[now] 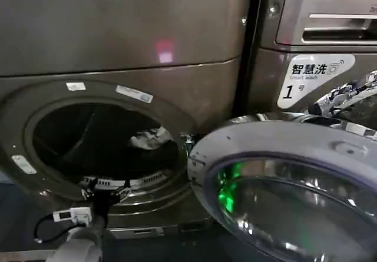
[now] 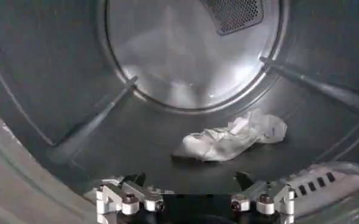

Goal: Grasp the clothes from the dryer.

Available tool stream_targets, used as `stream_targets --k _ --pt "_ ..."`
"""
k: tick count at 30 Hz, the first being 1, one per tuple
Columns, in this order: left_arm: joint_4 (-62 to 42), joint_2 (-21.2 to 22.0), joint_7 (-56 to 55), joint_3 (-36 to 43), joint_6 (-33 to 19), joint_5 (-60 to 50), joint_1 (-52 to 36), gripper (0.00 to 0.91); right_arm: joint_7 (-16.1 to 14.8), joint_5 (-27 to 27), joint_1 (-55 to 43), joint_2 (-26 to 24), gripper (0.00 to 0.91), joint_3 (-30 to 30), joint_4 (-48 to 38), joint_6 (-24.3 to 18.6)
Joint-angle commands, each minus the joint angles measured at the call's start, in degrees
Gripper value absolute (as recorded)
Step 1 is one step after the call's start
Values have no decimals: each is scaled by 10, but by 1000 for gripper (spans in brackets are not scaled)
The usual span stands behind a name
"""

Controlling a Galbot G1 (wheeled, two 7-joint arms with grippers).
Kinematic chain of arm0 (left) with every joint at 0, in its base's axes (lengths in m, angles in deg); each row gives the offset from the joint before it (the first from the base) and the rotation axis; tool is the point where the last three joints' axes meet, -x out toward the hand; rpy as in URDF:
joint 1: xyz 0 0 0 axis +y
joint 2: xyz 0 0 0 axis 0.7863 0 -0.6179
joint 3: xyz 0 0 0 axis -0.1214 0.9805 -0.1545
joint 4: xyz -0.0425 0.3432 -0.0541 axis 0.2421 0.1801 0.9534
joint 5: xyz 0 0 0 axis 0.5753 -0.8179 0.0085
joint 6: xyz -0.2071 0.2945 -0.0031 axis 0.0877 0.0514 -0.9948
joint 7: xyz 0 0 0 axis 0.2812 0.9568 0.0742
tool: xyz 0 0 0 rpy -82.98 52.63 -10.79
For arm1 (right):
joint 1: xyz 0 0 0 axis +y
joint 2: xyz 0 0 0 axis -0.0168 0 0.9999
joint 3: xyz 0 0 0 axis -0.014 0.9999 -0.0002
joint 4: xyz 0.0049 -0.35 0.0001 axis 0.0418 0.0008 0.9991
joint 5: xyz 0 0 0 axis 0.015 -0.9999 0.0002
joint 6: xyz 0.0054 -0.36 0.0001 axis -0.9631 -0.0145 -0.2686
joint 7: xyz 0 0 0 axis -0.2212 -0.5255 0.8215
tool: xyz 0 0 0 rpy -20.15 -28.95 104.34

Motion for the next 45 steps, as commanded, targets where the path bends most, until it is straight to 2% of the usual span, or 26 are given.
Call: stream_targets --k 1,8,23,31,45 --pt "-10 2 1 2 28 4 -15 907 2 -2 1 1 907 2 -1 -4" --pt "-66 7 6 14 19 5 -68 907 2 -1 5 2 907 3 -3 -9" --pt "-330 20 22 36 -85 -37 -303 907 1 -1 4 3 907 4 -1 -12" --pt "-473 22 42 27 -117 -41 -411 907 1 -1 2 3 907 8 -1 -12" --pt "-644 27 53 15 -168 -80 -525 907 1 -2 0 3 907 9 0 -12"
